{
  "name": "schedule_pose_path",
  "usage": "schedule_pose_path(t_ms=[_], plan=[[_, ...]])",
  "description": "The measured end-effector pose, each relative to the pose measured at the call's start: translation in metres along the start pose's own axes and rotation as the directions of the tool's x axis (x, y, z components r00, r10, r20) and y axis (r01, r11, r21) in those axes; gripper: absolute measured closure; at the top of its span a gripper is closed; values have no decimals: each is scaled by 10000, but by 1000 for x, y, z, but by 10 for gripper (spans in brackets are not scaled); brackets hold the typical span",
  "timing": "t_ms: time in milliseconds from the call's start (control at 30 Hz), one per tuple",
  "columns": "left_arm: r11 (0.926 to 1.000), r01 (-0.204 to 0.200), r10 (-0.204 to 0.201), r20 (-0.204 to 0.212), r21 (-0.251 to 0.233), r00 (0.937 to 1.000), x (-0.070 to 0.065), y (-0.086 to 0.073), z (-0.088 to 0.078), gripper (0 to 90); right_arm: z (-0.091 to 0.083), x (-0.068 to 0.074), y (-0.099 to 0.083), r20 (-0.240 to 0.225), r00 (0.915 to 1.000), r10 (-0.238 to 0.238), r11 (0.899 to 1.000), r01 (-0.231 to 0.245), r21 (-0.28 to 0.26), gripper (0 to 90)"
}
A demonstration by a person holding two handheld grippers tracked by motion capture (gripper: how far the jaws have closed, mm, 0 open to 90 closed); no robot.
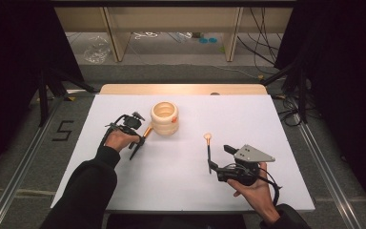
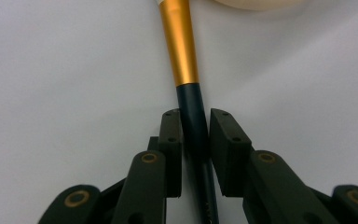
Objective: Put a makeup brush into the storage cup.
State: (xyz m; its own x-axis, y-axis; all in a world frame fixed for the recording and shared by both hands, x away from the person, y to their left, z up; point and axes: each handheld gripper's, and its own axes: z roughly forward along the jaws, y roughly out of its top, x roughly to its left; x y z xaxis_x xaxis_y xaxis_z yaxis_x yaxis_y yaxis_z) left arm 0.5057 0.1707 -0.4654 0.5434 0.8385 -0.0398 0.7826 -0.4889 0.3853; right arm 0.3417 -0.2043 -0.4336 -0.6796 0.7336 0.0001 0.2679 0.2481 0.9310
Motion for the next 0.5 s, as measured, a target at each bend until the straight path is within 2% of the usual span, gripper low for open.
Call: schedule_pose_path(t_ms=[133, 167, 200, 233, 267, 467, 500], plan=[[9999, -88, 89, -99, 137, 9999, -1, 2, 1, 744, 0, 0, 0, -39, 10000, -7, 10000, 7, 74, 227], [9989, 365, -365, -26, 301, 9993, -5, 3, 1, 741, 0, 0, 0, -52, 10000, -11, 10000, 11, 73, 227], [9994, 51, -46, -127, 335, 9999, -5, 4, 1, 739, 1, 1, 0, -112, 9999, 10, 10000, -10, -34, 227], [9994, 51, -46, -127, 335, 9999, -5, 4, 1, 738, 1, 1, 0, -95, 10000, -9, 10000, 8, -53, 228], [9985, 247, -243, -81, 496, 9997, -7, 5, 1, 738, 1, 1, 0, -92, 10000, -24, 10000, 24, -11, 228], [9972, 271, -280, 118, 700, 9995, -3, 8, 1, 743, 1, 1, 0, -141, 9999, 16, 10000, -16, 12, 228], [9974, 413, -420, 117, 589, 9990, -3, 7, 2, 746, 1, 1, 0, -184, 9998, 57, 10000, -56, 49, 228]])
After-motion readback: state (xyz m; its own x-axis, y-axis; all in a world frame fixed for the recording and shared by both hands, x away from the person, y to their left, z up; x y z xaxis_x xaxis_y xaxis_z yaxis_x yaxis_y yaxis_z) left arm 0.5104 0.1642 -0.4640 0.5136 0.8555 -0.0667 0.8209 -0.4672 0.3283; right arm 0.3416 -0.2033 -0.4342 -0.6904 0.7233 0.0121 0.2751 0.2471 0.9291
